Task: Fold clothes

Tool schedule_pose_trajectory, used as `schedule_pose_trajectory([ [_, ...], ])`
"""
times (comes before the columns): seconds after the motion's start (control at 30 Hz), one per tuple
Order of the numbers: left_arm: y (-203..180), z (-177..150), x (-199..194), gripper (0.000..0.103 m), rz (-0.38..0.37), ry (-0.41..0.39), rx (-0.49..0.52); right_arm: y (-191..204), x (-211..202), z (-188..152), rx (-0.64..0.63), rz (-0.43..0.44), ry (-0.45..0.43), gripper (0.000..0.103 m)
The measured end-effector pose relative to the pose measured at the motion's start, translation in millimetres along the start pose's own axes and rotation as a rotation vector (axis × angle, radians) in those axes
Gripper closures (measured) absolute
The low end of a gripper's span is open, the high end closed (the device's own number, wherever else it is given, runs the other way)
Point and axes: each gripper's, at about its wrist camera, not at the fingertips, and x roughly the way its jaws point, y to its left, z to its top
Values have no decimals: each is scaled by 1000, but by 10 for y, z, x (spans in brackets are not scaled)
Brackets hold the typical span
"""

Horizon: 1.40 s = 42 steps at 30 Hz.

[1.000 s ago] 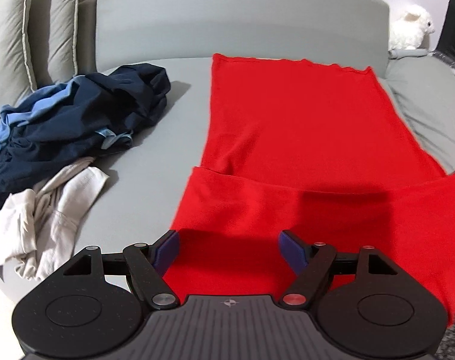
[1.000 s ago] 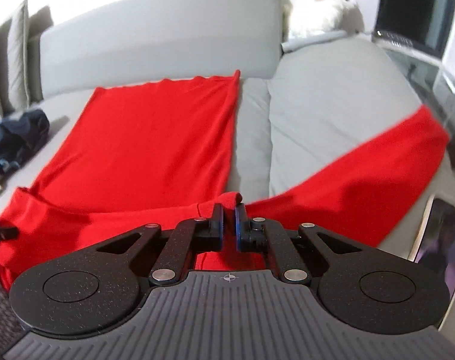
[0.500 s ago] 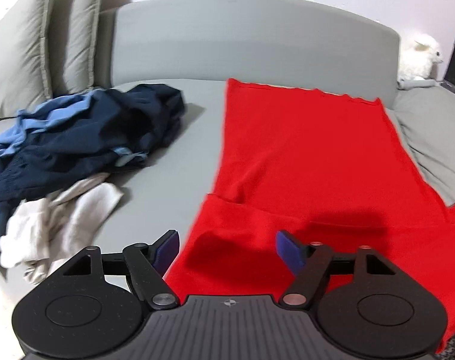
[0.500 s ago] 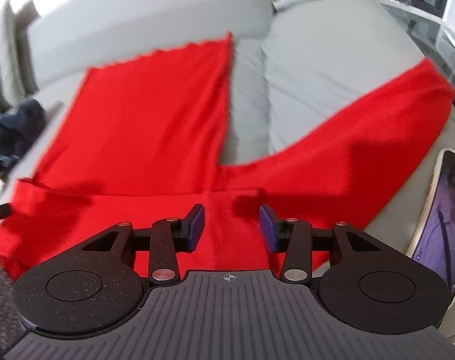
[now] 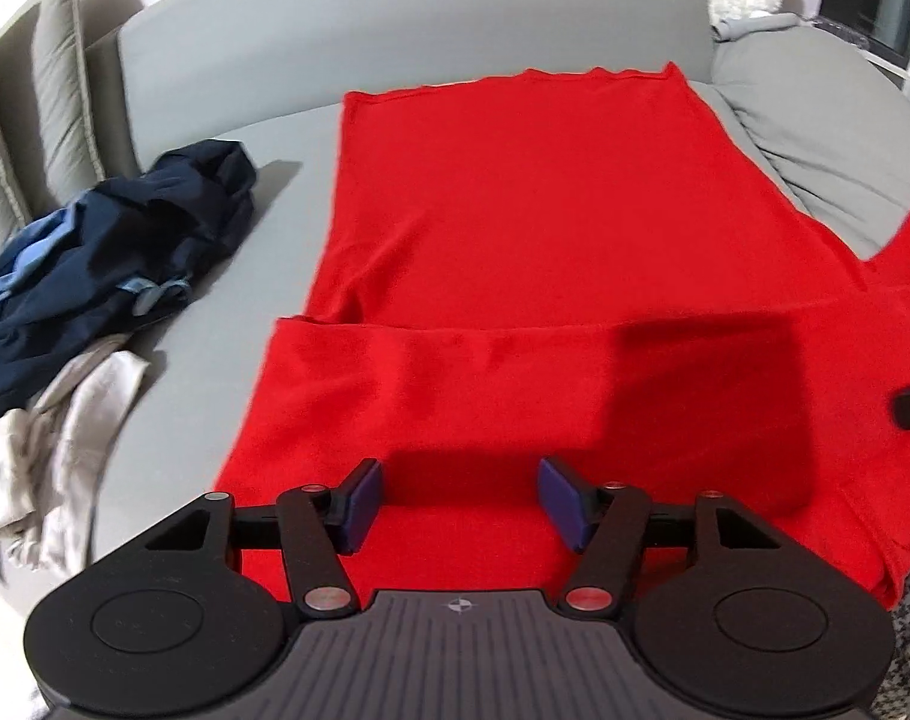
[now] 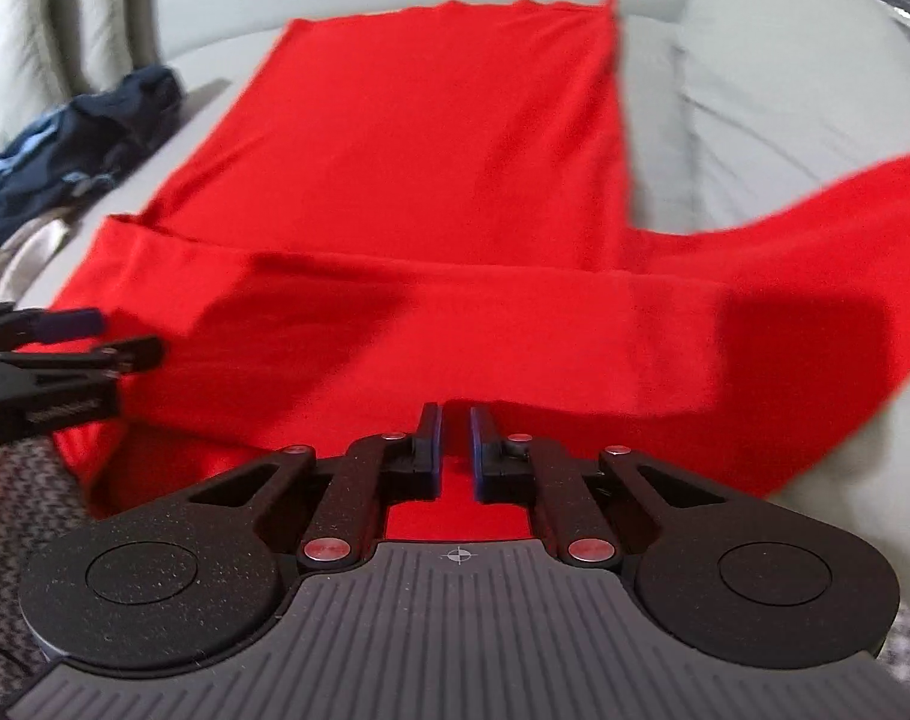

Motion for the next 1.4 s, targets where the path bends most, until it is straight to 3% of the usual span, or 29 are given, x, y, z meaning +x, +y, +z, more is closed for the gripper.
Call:
schedule_pose_trajectory([
  [0.07, -103, 10, -136, 53, -75, -30, -5, -182, -93, -23, 53, -45, 8, 95],
  [0.2, -545, 18, -245, 52, -189, -60, 65, -286, -206, -30, 98, -1, -19, 92],
  [0.33, -965, 0, -233, 47, -228, -61, 187, -286, -151, -40, 132, 64, -14, 92],
  [0.37, -1102, -17, -162, 45, -200, -30, 237, -306, -115, -50, 144, 65, 0, 92],
  [0.5, -1174, 61, -187, 53, -203, -8, 189, -459, -81, -59, 206, 58, 32, 99],
  [0.6, -1264, 155, -294, 52, -227, -48, 190, -492, -181, -56, 179, 43, 9, 90],
  [0.8, -1751, 441, -423, 51, -289, -121, 160, -812, -443, 34, 223, 79, -85, 84],
  [1.1, -2570, 782, -409, 44, -356, -191, 202, -1613, -718, 132, 332, 63, -211, 82],
  [1.23, -2916, 891, -346, 43, -400, -209, 240, -2138, -828, 134, 441, 41, -299, 73],
  [1.4, -3278, 968, -219, 44, -432, -213, 266, -2802, -818, 113, 583, 5, -385, 72],
])
